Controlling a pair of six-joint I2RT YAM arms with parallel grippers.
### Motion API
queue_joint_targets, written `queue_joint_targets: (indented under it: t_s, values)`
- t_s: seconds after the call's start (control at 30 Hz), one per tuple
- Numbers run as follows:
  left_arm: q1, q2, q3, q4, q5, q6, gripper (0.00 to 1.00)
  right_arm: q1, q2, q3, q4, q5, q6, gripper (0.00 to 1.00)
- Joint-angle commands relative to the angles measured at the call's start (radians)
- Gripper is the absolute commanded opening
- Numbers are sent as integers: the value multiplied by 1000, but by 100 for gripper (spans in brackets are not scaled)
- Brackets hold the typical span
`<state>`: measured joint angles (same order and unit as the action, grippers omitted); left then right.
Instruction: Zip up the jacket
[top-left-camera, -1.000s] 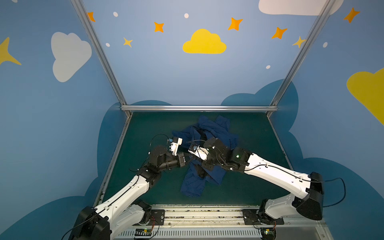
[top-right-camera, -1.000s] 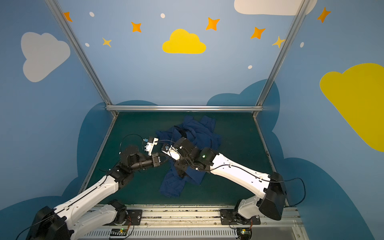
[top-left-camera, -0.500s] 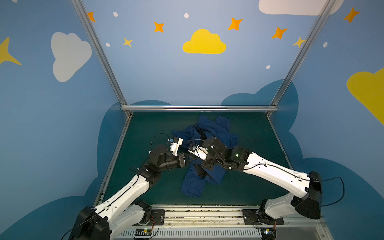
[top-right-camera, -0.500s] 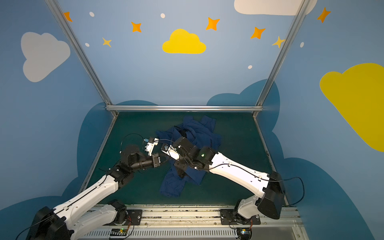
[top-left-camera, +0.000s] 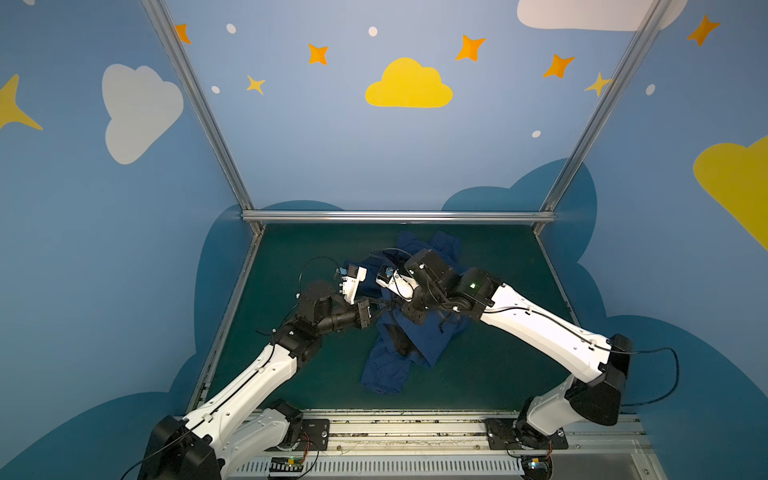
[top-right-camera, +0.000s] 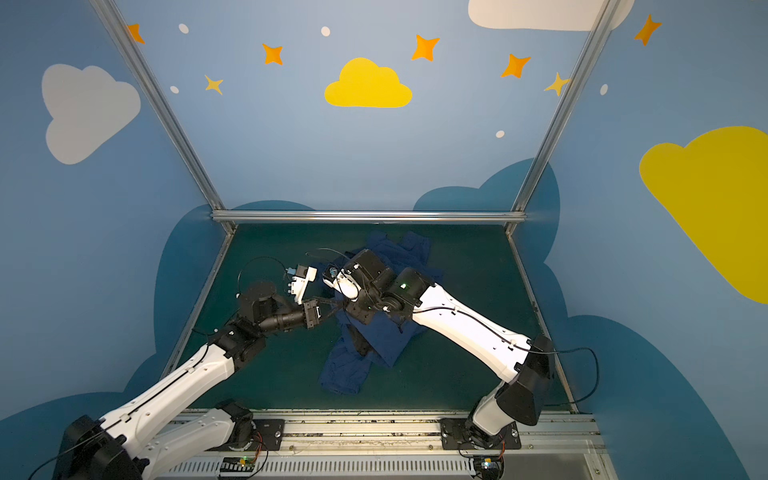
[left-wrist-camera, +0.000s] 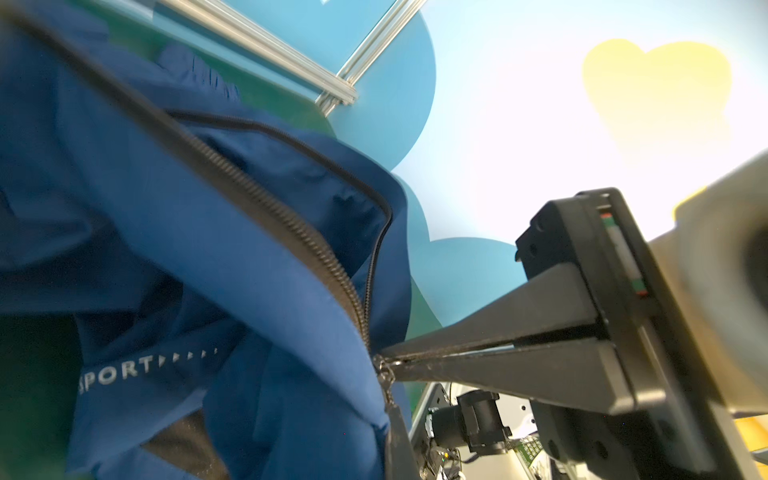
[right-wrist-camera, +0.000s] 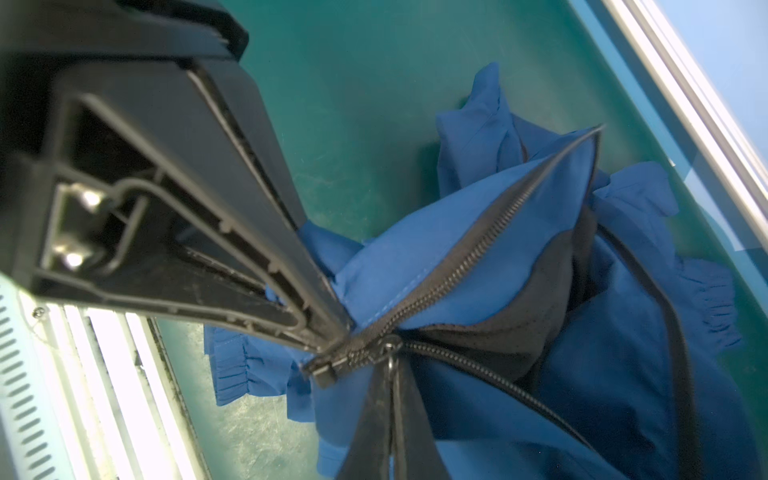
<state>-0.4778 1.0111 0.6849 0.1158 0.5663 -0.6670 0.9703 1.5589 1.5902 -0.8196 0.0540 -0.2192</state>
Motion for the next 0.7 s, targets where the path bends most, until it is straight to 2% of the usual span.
queue_joint_targets:
  t_s: [0.0,0.07,0.13,0.27,0.37,0.4,0.47,0.53,0.6,0.67]
  values:
    - [21,11,98,-193,114,128,3,-61,9,75,-3,158,-4,0]
    - [41,41,183,-310,116,178,3,-73,17,104,-27,150,-17,0]
    - [54,57,225,-372,113,228,3,-77,-11,76,11,40,-15,0]
    - [123,77,240,-431,86,292,3,-69,-47,-13,83,-54,123,0]
    - [157,90,242,-517,4,329,3,-63,-69,-119,172,-142,235,0]
    - [167,84,216,-494,22,308,3,-56,-80,-171,220,-179,277,0]
    - [171,59,142,-377,128,233,3,-38,-90,-242,288,-220,328,0]
    - [168,28,26,-176,244,90,3,-17,-82,-275,296,-226,344,0]
    - [160,-12,-76,-29,259,-36,4,-11,-80,-302,314,-239,360,0]
    - [146,-66,-142,21,228,-86,8,-2,-79,-325,331,-237,368,0]
